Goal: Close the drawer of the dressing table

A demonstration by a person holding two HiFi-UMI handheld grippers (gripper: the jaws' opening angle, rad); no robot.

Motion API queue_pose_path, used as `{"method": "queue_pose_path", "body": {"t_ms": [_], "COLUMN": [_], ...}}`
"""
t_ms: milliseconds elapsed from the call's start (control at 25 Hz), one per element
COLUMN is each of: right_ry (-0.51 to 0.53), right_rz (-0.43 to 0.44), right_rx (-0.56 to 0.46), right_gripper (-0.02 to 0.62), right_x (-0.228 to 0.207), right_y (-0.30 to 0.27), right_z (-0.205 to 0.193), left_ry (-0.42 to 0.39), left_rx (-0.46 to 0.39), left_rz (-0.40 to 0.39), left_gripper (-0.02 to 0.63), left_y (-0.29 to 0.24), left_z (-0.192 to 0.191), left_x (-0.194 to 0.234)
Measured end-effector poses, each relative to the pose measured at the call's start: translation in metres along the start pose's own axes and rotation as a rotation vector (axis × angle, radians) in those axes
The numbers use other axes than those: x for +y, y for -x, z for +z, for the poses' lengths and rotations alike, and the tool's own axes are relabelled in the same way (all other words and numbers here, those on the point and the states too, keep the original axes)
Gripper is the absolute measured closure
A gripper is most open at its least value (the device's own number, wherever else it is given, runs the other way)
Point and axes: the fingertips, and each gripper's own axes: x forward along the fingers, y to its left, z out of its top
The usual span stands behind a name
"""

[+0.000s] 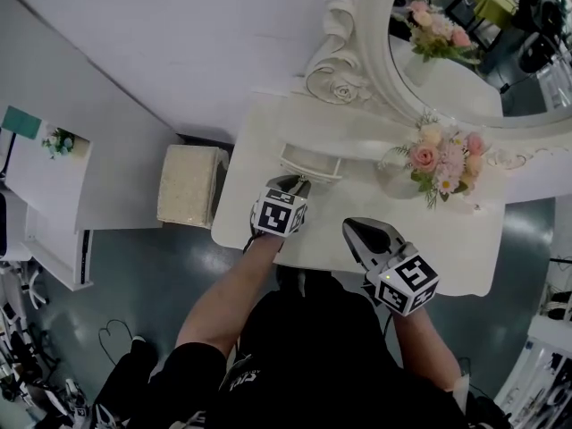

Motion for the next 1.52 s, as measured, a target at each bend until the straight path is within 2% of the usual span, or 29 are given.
{"method": "queue_pose_path", "body": {"t_ms": [400, 640, 880, 1120, 1520], "right_ry": [-0.022, -0.057, -0.051, -0.019, -0.005], "right_rz": [-0.02, -0.051, -0.073, -0.075, -0.08], "right_rx": [0.037, 0.056, 0.072, 0.08, 0.074], "right_gripper": [0.601, 0.601, 0.6, 0.6, 0.6], "right_x": [-0.005, -0.014, -0.018, -0.016, -0.018], "right_y": [-0.013, -0.023, -0.028, -0.029, -0.02], "right_z": [-0.003, -0.013, -0.017, -0.013, -0.006], "left_ry": [-0.03, -0.09, -0.068, -0.089, -0.072], "left_rx": [-0.042, -0.068, -0.07, -0.06, -0.036], "left_rz": [-0.032, -0.025, -0.025, -0.027, -0.007], "left_gripper": [0.508, 0.508, 0.509, 0.508, 0.508], "left_y": [-0.002, -0.011, -0.018, -0.025, -0.033], "left_z": [0.001, 0.007, 0.012, 0.018, 0.027], "left_x": [-0.001, 0.0, 0.001, 0.003, 0.008]}}
